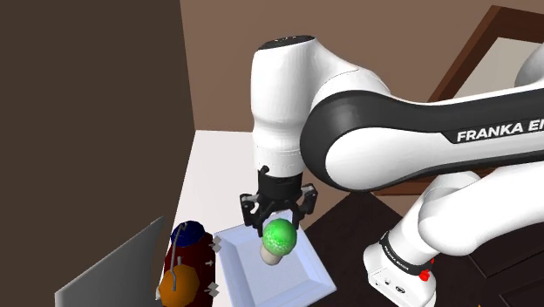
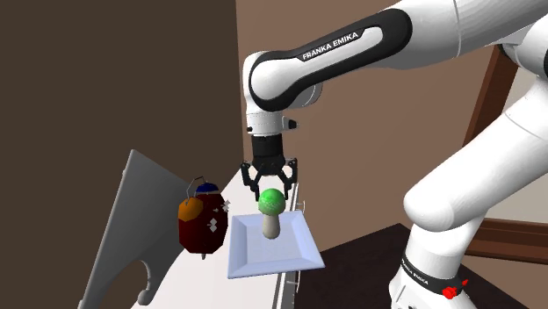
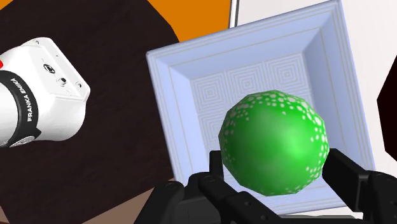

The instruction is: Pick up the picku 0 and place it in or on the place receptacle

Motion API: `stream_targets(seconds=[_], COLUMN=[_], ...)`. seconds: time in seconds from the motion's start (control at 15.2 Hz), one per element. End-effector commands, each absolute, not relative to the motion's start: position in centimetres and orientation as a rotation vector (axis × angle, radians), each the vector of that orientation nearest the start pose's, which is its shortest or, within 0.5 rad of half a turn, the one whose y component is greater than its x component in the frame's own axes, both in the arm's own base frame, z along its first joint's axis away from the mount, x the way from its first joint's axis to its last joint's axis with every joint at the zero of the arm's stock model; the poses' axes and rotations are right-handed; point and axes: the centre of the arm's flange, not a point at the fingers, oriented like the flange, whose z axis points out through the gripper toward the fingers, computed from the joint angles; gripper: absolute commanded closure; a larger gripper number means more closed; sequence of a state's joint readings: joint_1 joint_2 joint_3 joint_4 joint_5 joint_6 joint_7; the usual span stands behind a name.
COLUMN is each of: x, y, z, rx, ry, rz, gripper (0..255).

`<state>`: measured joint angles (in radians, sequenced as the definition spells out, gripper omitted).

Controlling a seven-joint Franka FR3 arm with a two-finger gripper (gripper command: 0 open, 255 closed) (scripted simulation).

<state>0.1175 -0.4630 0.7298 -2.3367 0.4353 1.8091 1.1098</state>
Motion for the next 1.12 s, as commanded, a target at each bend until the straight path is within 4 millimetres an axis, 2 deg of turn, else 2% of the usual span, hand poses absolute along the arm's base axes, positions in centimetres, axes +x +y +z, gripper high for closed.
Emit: stream_targets(seconds=[0.0,0.33,0.4,0.73,0.99,1.06], x=[24.5,24.5,24.5,24.5,25.4,25.4], y=[35.3,35.3,35.3,35.3,35.4,35.4], z=[44.8,44.8,44.8,44.8,49.7,49.7], rx=[-3.091,-3.091,-3.091,-3.091,-3.091,-3.091], ry=[0.755,0.755,0.755,0.755,0.755,0.755], rz=[0.279,0.279,0.279,0.279,0.279,0.279], gripper=[255,255,0,0,0,0])
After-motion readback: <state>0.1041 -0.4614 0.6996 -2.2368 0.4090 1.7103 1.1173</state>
